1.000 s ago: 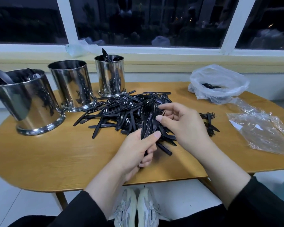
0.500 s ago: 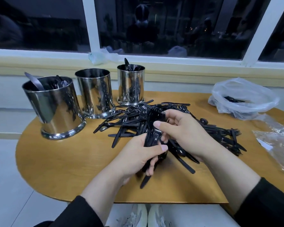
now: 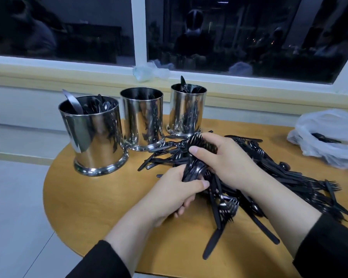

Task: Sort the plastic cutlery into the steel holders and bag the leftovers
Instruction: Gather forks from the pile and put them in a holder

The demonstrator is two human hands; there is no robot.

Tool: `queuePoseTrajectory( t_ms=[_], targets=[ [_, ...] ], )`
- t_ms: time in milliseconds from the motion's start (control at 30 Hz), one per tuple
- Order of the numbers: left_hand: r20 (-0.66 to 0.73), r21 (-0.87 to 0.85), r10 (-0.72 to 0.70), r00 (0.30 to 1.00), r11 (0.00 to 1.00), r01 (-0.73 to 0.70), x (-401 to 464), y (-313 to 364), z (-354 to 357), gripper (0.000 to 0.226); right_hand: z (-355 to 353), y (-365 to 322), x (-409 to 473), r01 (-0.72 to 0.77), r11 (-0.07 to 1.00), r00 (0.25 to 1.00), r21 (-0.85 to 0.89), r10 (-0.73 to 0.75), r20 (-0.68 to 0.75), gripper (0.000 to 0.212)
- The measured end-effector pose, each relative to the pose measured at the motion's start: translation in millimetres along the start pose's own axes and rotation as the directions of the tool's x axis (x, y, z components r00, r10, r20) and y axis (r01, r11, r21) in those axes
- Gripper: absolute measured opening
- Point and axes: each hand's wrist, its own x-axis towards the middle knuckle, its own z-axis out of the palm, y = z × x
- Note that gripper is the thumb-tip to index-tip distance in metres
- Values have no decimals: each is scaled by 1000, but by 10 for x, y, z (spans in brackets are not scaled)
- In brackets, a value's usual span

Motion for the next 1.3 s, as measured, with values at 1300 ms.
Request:
queuePoseTrajectory(
  t_ms=[1300],
  targets=[
    [-504,-359,-130,854,931,-70,442,-199,-981,28,565,-764,2477,124,882,986,-454,-161,-42,41]
  ],
)
